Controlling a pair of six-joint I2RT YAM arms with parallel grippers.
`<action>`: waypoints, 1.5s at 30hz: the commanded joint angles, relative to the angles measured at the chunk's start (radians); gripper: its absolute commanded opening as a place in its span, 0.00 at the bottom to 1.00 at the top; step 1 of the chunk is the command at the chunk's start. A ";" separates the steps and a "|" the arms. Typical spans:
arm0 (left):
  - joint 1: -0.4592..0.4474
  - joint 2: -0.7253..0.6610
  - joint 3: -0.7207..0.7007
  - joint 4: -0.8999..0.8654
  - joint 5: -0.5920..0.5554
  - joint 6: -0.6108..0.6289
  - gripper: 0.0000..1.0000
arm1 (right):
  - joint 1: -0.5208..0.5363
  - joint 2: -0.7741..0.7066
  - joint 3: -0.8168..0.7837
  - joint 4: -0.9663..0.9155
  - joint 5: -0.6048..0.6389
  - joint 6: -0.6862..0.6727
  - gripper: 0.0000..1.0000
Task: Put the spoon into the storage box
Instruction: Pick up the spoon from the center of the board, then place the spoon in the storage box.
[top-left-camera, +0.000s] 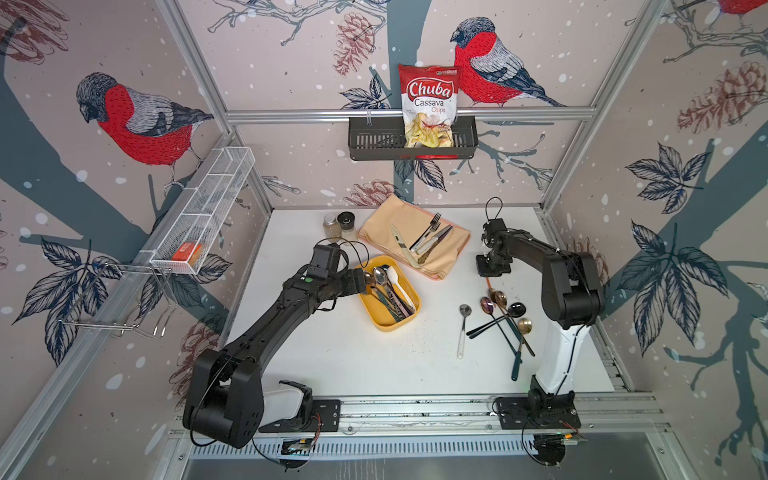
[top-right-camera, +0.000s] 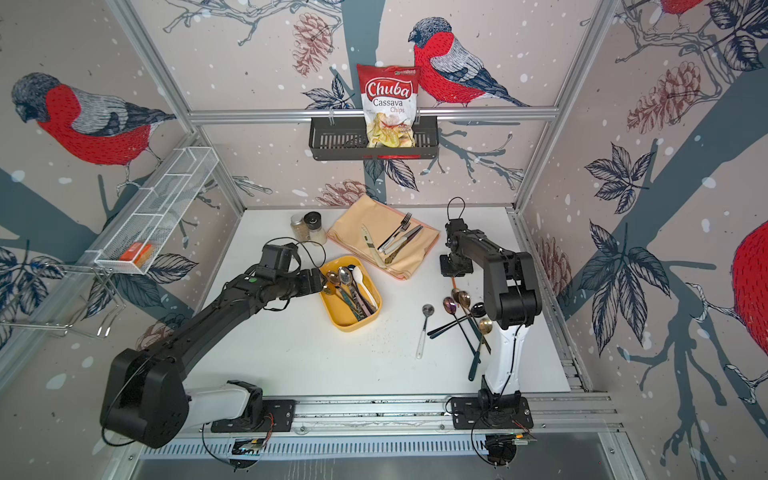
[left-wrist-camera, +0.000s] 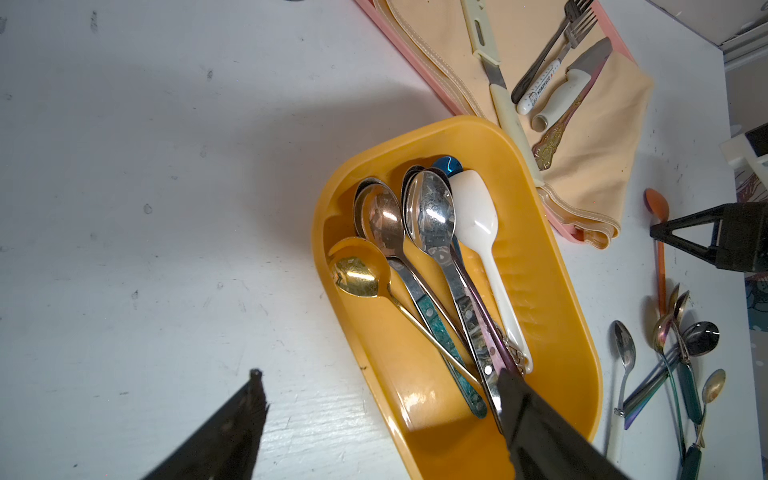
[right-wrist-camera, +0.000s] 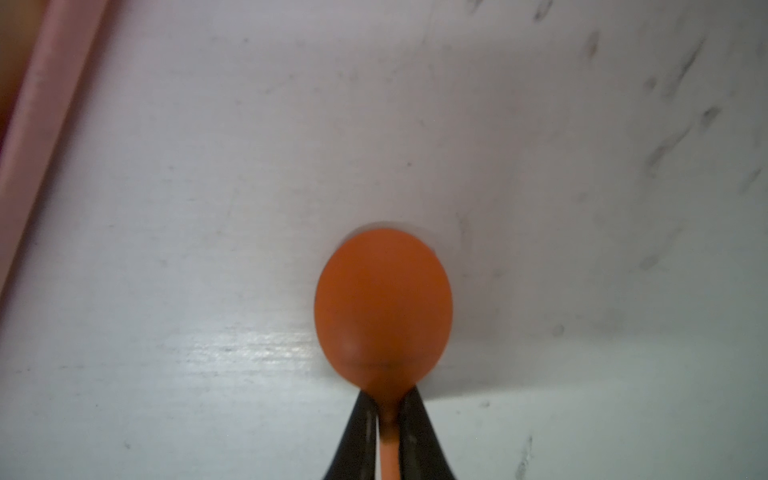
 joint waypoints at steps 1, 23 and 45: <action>-0.002 -0.001 0.004 0.002 -0.013 0.007 0.89 | 0.010 0.020 -0.001 -0.010 0.003 0.000 0.12; 0.149 -0.051 -0.158 0.128 0.121 -0.051 0.90 | 0.177 -0.068 0.293 -0.206 0.114 0.037 0.08; 0.195 -0.056 -0.301 0.241 0.155 -0.090 0.90 | 0.624 0.152 0.644 -0.312 0.008 0.195 0.08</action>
